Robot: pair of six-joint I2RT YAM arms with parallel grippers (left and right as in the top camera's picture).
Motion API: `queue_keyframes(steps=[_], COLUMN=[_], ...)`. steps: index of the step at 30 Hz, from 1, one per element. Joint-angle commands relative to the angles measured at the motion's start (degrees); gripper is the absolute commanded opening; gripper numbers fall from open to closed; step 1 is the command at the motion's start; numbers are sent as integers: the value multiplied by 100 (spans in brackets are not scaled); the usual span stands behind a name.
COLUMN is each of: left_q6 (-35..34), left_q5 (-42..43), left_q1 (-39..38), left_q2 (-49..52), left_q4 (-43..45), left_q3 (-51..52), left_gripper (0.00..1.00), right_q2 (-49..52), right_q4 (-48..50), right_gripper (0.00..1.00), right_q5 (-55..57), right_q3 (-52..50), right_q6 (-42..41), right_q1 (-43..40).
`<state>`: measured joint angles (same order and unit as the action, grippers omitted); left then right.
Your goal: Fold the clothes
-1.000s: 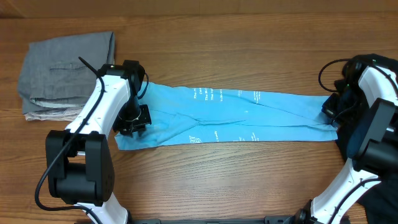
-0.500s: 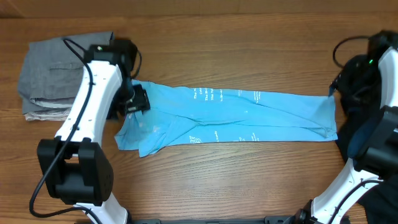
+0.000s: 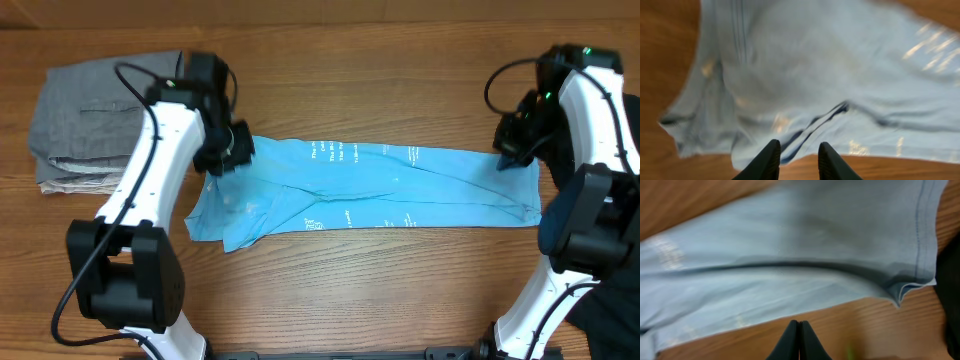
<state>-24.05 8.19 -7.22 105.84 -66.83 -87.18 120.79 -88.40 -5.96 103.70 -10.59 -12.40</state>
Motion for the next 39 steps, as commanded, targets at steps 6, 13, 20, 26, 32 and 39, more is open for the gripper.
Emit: queue_keyframes(steps=[6,13,20,26,32,39], left_q6=[-68,-96,-304,-297,-275,-111], left_q5=[-245,-577,-1141,-1198,-1325,-1283], left_q1=[-20,-20,-20,-17,96,439], left_q2=[-109,-105,111,817,1467,1615], left_q4=[721,1652,2712,3456,4376,4885], left_q3=[1366,1849,2140,2144,2114,1768], left_gripper=[20,20,22,24,24,20], right_q2=[-57,-57,-55,-52,-52,-52], right_q4=[1480,2671,3790,4446,4752,5003], right_gripper=[4,4,4,6,10,18], right_q5=[122,-118,-120,-122,-122,-264], right_q3=[-1832,-2704,-3049,-3104,-3104,-3071], right_q6=[-321,-319,-321,-321,-319,-308], right_q1=[-39,-42,-39,-39,-35,-35])
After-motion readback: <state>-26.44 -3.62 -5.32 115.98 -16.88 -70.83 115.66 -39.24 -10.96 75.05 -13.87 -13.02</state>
